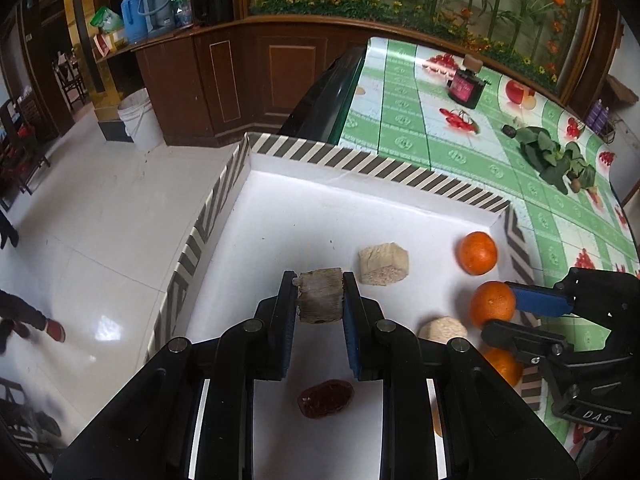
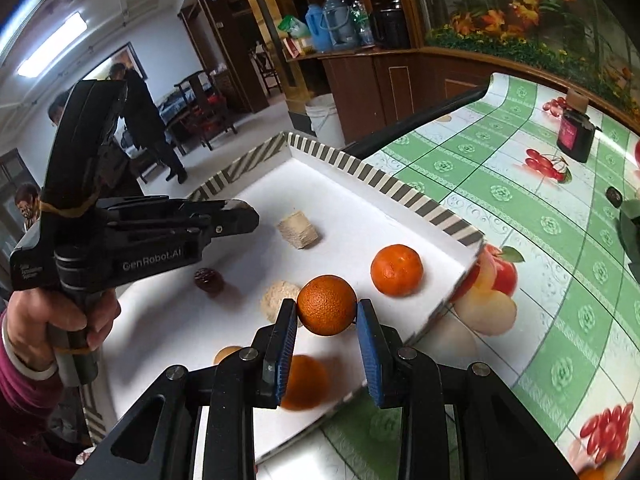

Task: Organize fruits
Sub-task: 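Carry the mandarin and tan cube over the white tray, then open both tools to drop the mandarin and cube into the tray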

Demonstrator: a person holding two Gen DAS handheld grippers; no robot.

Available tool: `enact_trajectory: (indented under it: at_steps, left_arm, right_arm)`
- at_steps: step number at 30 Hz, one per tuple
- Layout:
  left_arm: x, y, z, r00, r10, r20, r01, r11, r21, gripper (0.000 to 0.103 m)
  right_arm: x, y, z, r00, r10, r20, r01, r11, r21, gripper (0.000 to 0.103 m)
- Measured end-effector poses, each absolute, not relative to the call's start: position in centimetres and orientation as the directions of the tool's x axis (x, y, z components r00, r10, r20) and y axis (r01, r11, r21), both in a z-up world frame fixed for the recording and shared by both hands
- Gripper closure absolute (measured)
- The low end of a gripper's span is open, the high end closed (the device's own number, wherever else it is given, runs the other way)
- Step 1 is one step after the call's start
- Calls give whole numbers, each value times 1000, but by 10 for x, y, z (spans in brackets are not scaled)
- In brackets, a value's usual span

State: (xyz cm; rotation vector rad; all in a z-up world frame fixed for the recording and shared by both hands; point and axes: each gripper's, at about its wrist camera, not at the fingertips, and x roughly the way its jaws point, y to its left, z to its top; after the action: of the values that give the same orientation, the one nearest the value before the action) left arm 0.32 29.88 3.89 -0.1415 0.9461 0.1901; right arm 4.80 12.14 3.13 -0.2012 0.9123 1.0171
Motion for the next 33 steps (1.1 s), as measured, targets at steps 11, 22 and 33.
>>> enact_trajectory:
  at_steps: [11,22,33]
  left_arm:
    - [4,301,29,546,101,-832,-260,964,-54,82]
    - [-10,288,35,552,144,-822,-275,961,-17,50]
    - [-35,243,60,635,135,-761,-232,972,-21,46]
  right_arm:
    - [48,131,24,243,606,-757,-805,562,191,66]
    - [32,114,42,266,661,-701,-795,562,229,59]
    - [6,67,63,327,674,-662,-767,599,231,59]
